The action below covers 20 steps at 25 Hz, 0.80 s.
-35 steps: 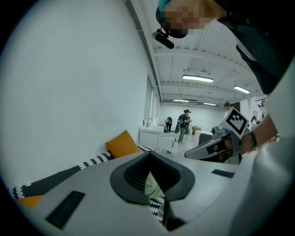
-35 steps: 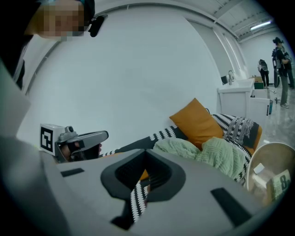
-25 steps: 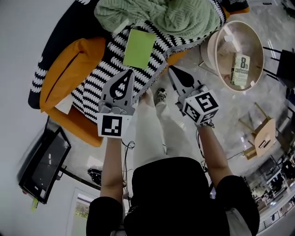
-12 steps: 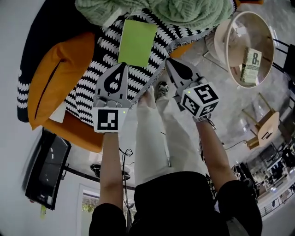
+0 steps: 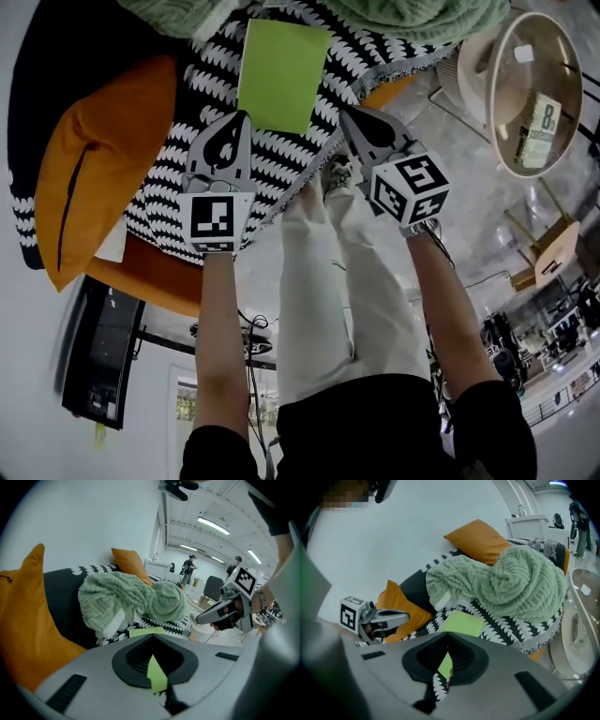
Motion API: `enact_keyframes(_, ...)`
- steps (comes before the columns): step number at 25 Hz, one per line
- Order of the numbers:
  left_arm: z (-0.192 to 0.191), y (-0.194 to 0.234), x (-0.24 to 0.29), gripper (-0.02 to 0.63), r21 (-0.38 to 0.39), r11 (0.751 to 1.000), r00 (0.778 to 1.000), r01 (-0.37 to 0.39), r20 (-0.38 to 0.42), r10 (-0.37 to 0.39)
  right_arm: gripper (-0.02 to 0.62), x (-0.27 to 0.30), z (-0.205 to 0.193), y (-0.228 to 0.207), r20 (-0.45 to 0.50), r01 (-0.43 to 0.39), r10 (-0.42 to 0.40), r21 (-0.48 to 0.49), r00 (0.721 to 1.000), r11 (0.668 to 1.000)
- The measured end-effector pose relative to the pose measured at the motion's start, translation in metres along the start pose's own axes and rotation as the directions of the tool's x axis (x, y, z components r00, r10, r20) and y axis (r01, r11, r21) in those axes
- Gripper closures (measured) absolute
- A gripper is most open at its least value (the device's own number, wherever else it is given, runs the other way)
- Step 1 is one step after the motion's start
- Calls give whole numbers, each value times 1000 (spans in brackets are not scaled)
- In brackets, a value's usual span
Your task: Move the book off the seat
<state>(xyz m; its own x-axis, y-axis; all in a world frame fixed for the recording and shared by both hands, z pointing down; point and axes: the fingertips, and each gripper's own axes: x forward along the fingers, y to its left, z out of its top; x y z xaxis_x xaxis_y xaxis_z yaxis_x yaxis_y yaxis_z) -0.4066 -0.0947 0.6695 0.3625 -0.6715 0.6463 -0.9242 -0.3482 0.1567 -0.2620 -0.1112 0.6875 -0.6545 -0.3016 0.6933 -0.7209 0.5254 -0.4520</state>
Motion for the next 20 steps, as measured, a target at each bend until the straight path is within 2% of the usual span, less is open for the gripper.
enact_keyframes(5,-39,15,29,598,15,1000,997,-18,-74,19,580,30,-24,-11,-41,0,1,12,999,1000)
enact_keyframes(12,-79,28,56,598,-38,998,990,-47,-137,41,580,63,-51,-20,-89,-6,11,56,996,998)
enact_keyframes(20,-107,38,71,598,-42,998,976,-48,-217,37,578,77,-57,-28,-106,-39,52,123,993,992)
